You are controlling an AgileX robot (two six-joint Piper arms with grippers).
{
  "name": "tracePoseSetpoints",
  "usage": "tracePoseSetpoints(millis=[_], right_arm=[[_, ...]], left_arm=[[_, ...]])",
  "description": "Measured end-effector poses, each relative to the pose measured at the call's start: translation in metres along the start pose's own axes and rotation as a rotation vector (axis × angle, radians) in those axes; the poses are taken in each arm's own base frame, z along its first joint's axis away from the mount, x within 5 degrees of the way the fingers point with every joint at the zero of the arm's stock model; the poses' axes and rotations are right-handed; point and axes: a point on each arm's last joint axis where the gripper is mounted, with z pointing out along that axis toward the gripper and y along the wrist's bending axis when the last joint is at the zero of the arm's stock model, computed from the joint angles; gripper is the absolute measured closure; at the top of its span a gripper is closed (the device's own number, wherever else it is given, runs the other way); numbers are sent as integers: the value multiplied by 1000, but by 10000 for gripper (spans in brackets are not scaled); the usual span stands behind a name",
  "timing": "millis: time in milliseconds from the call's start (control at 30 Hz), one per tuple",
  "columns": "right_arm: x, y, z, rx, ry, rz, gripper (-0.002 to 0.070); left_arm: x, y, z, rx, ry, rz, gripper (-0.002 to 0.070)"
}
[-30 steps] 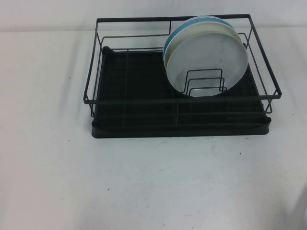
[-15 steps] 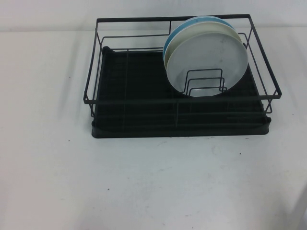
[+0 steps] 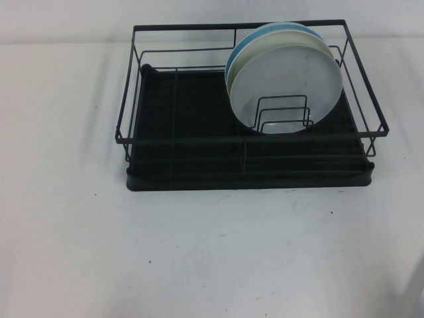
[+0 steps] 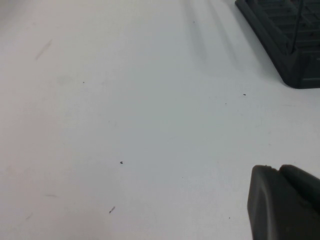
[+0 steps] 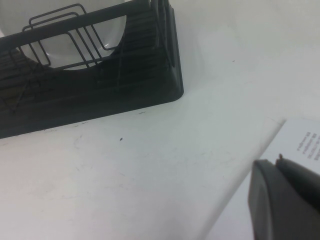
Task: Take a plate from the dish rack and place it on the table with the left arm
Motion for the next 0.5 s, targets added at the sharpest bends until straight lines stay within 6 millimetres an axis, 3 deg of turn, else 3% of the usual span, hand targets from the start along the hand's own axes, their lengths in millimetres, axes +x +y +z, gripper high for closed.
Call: tracePoseSetpoints(millis=[500], right_arm=[[0, 0, 0, 0, 0, 0, 694]], left_arm=[[0, 0, 0, -4, 1, -1, 680]])
